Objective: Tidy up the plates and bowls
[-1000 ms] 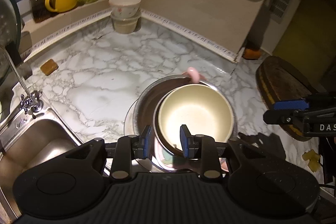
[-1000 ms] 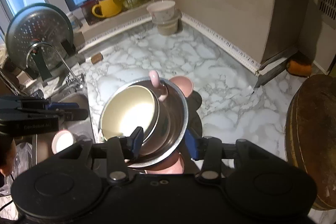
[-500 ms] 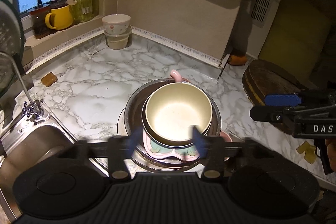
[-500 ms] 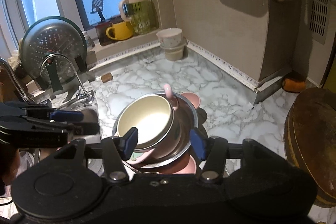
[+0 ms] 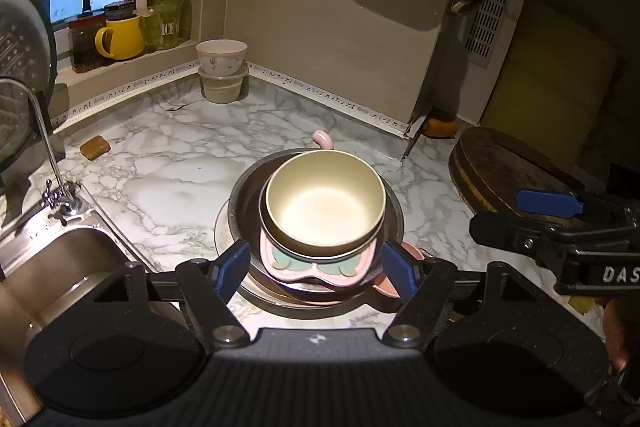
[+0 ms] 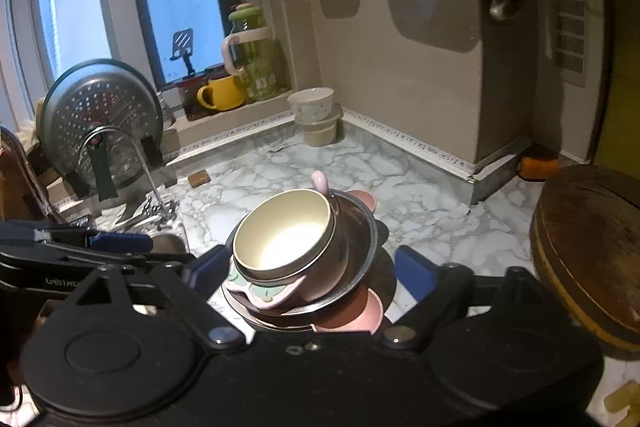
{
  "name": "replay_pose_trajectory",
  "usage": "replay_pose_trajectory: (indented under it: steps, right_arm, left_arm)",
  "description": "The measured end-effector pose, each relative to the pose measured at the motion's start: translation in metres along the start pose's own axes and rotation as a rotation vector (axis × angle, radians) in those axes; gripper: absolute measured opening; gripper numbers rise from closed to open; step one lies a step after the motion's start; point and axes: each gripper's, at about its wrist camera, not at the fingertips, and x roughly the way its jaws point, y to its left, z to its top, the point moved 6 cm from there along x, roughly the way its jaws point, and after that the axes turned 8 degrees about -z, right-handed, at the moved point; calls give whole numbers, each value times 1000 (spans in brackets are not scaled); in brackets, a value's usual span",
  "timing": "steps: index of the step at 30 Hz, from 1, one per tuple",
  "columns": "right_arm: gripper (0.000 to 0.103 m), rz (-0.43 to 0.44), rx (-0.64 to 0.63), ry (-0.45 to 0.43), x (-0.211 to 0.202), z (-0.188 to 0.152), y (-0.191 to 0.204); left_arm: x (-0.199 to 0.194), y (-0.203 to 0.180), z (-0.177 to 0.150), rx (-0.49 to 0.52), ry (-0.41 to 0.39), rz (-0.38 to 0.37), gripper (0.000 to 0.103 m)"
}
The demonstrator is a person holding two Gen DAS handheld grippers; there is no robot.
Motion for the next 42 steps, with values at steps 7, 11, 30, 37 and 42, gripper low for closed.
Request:
replay_pose_trajectory:
  steps: [7,11,30,37,42]
  right_arm:
    - [103,-55,43,-49,-15,-13,-3]
    - [103,-80,57,-70,-19,-17,-4]
    - [103,-187,156,-107,-19,-25,-17]
    - [103,-191,157,-99,-16,-29,-13]
    - [103,-189,147,-99,-15,-28,-10]
  left_arm:
    - [-3,-10,-9,7,-28,-26,79]
    - [-5,-13,-9,11,-50,-24,89]
    - [1,-15,-8,11,-56,-6,90]
    - [3,-16,-9,16,-48,9,90]
    - [2,-15,-9,16,-53,30,90]
